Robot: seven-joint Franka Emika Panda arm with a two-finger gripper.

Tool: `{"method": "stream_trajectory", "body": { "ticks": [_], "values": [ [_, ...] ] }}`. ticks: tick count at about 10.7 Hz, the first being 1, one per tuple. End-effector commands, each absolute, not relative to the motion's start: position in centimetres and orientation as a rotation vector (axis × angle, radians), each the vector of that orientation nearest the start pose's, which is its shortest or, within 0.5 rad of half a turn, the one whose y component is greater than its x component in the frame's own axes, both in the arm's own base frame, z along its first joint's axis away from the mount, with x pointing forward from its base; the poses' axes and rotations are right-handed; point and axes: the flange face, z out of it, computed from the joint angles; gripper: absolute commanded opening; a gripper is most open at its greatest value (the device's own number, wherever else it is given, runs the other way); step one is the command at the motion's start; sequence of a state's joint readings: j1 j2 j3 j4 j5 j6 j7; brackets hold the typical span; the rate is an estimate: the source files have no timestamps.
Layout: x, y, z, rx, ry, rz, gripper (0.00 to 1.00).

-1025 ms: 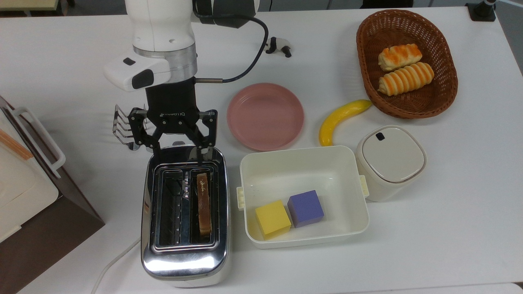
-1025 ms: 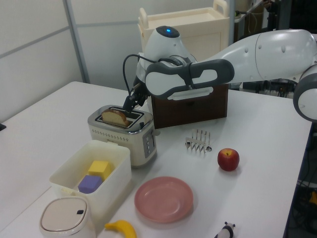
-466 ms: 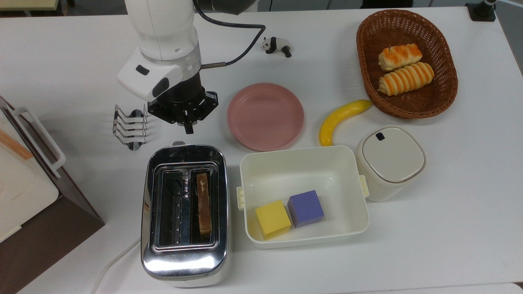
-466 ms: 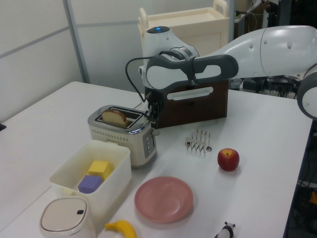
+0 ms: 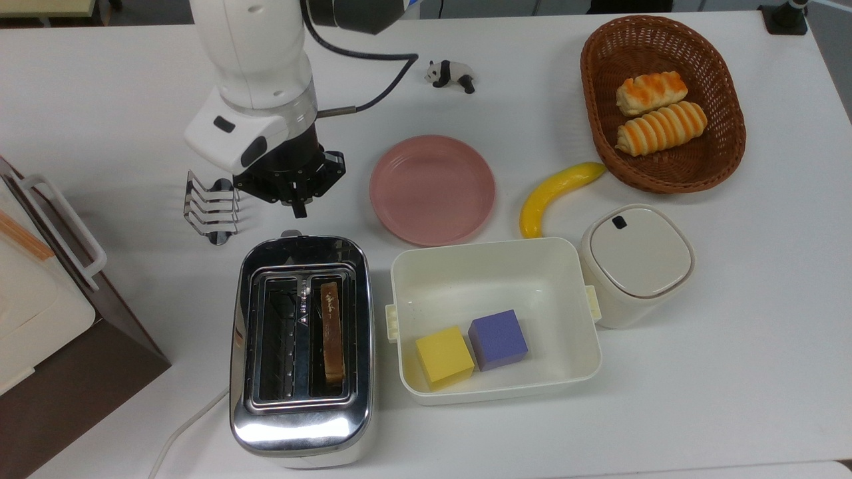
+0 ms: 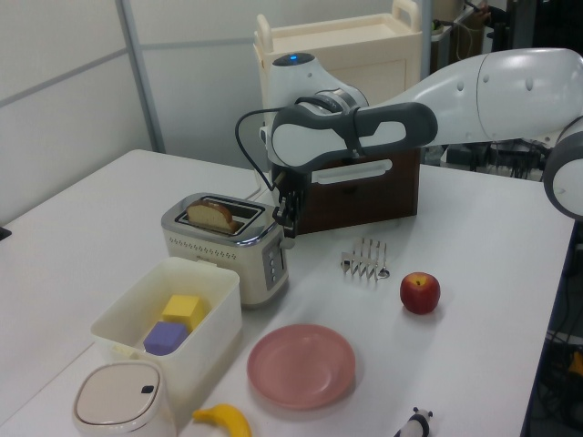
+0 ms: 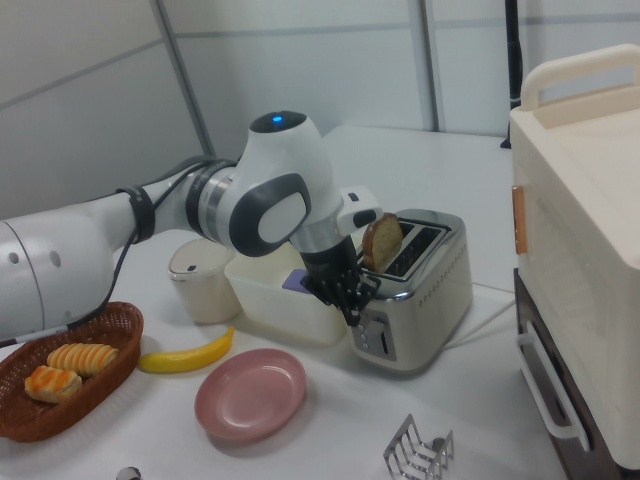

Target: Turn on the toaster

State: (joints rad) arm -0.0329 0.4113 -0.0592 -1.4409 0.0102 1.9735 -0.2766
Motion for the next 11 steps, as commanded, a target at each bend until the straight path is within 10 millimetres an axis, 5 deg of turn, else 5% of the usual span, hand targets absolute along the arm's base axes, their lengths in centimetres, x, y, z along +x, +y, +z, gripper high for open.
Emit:
{"method": "stream_trajectory", "body": {
  "ticks": [1, 11],
  "values": [
    [69.1, -7.1, 45.6, -3.178, -0.352, -0.169, 0.0],
    [71.2, -7.6, 38.1, -3.221, -0.399, -0.143, 0.0]
  ]
}}
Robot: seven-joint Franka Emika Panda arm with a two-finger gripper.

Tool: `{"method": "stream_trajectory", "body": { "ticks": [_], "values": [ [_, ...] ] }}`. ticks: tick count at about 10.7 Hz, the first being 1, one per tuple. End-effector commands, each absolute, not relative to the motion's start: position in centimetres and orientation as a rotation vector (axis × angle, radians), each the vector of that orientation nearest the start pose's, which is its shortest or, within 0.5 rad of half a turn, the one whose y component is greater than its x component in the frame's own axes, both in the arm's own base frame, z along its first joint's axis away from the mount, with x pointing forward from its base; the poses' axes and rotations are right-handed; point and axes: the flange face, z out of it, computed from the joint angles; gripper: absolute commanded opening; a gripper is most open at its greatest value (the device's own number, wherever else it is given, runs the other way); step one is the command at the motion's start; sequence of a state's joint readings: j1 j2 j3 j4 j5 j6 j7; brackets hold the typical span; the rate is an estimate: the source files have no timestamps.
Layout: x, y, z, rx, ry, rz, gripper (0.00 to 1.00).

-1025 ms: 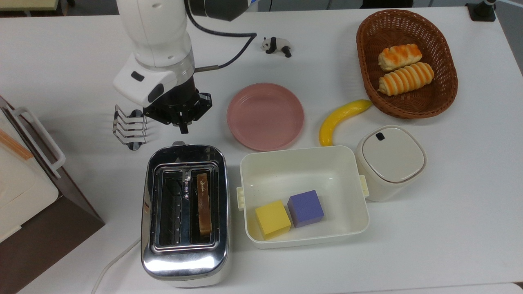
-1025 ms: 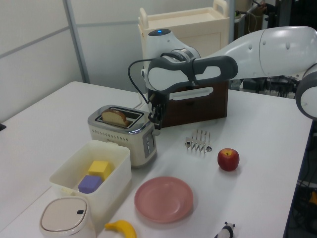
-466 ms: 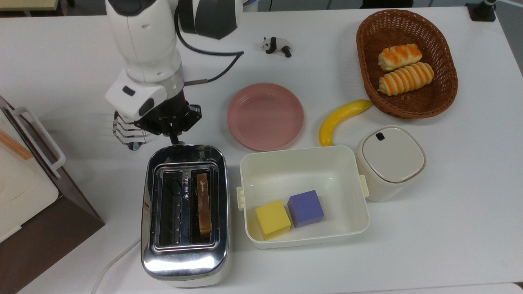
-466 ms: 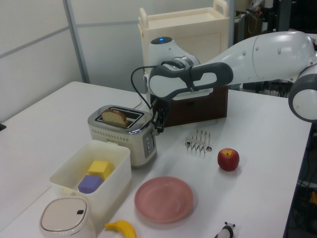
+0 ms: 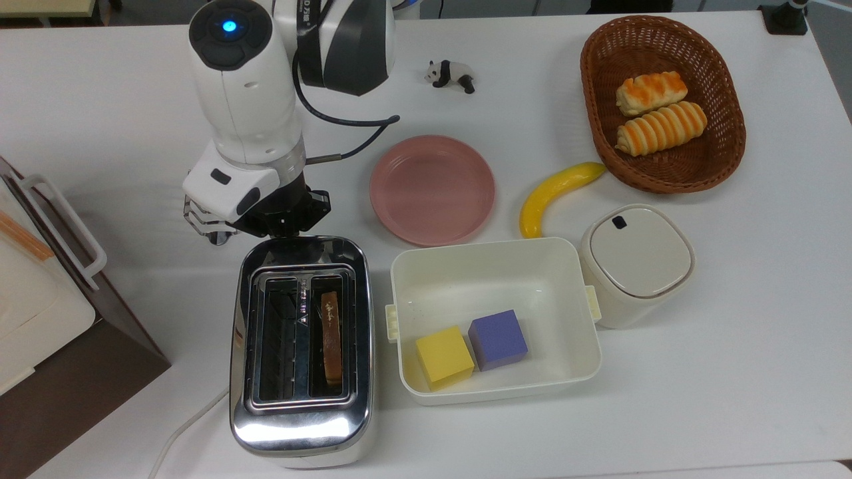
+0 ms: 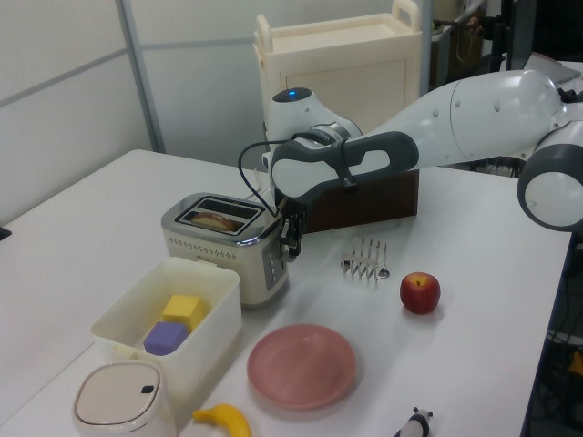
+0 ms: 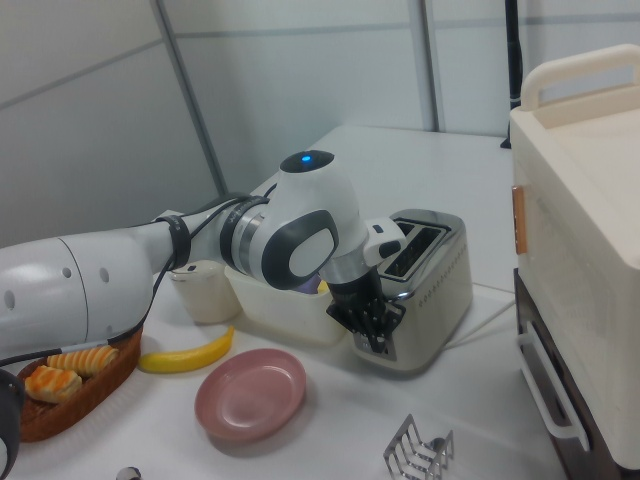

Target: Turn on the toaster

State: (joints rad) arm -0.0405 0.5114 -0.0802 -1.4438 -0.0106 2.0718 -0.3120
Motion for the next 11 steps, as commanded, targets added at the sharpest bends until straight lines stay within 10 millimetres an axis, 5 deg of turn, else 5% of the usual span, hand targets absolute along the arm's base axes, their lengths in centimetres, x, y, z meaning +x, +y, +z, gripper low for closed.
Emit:
{"method": "stream_trajectory", "body": {
  "ticks": [1, 4, 5, 9, 11],
  "values": [
    [71.3, -7.5, 37.7, -3.225, -0.406, -0.133, 0.0],
    [71.3, -7.5, 37.0, -3.236, -0.417, -0.112, 0.0],
    [71.1, -7.5, 38.2, -3.234, -0.409, -0.128, 0.0],
    [67.0, -7.0, 49.5, -3.209, -0.38, -0.094, 0.0],
    [65.1, -6.2, 52.0, -3.19, -0.381, -0.017, 0.04]
  ]
}}
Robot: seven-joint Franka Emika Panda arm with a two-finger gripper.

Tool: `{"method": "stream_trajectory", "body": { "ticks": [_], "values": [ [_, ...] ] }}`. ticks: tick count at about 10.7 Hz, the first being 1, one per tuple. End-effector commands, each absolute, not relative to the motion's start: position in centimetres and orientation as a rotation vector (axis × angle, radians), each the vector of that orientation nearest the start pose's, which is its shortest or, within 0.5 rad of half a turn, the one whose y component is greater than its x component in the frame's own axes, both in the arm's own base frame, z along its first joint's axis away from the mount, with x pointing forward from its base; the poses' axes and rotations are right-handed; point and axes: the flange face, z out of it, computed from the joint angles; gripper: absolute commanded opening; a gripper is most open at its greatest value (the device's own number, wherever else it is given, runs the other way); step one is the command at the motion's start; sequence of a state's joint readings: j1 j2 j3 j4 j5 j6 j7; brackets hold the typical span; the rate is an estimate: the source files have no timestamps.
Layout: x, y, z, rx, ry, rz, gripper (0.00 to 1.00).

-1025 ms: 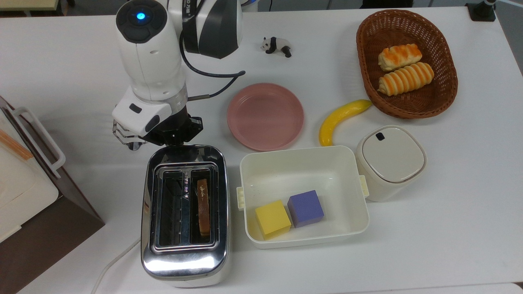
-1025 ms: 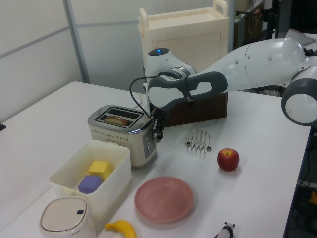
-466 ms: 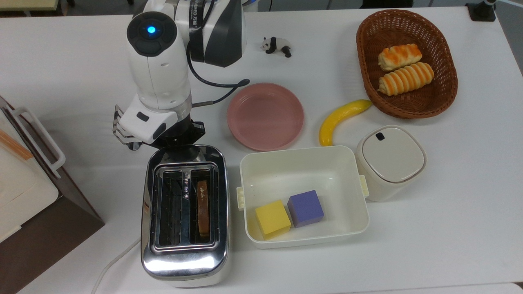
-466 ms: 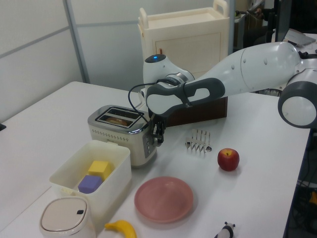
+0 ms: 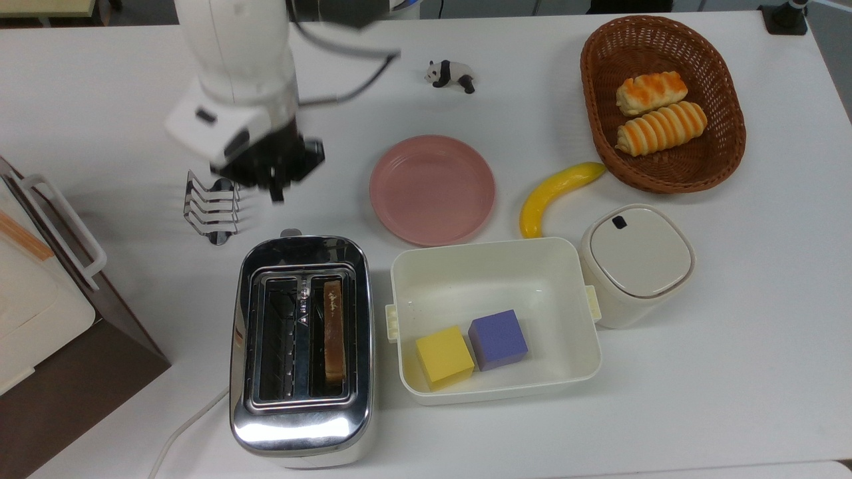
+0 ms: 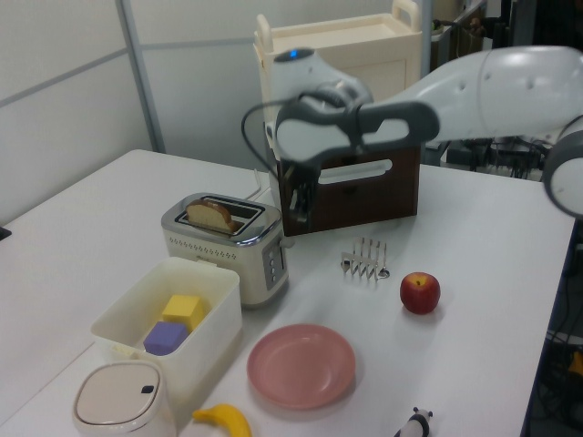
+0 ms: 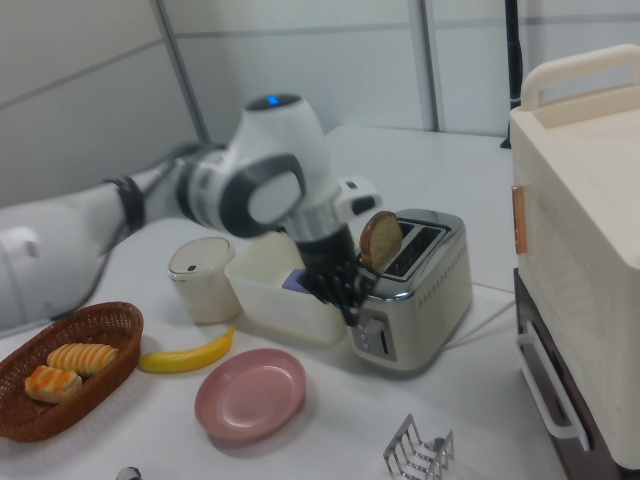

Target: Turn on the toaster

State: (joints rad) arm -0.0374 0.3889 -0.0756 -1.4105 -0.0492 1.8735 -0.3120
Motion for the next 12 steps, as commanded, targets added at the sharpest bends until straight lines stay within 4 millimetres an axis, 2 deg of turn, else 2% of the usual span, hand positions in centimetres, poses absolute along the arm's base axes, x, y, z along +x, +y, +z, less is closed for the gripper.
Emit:
{"method": "stream_trajectory", "body": {
  "ticks": [1, 2, 3, 4, 6, 8, 12],
  "values": [
    [64.2, -5.8, 53.2, -3.166, -0.364, 0.004, 0.25],
    [63.1, -5.4, 54.8, -3.149, -0.291, 0.008, 0.79],
    [62.0, -5.0, 56.5, -3.154, -0.169, 0.008, 1.0],
    [61.0, -3.6, 57.9, -3.161, -0.069, 0.007, 1.0],
    [59.4, -2.5, 58.1, -3.161, 0.159, 0.041, 1.0],
    [59.4, -2.8, 58.2, -3.159, 0.211, 0.033, 1.0],
    [59.7, -2.7, 58.0, -3.158, 0.209, 0.04, 1.0]
  ]
}}
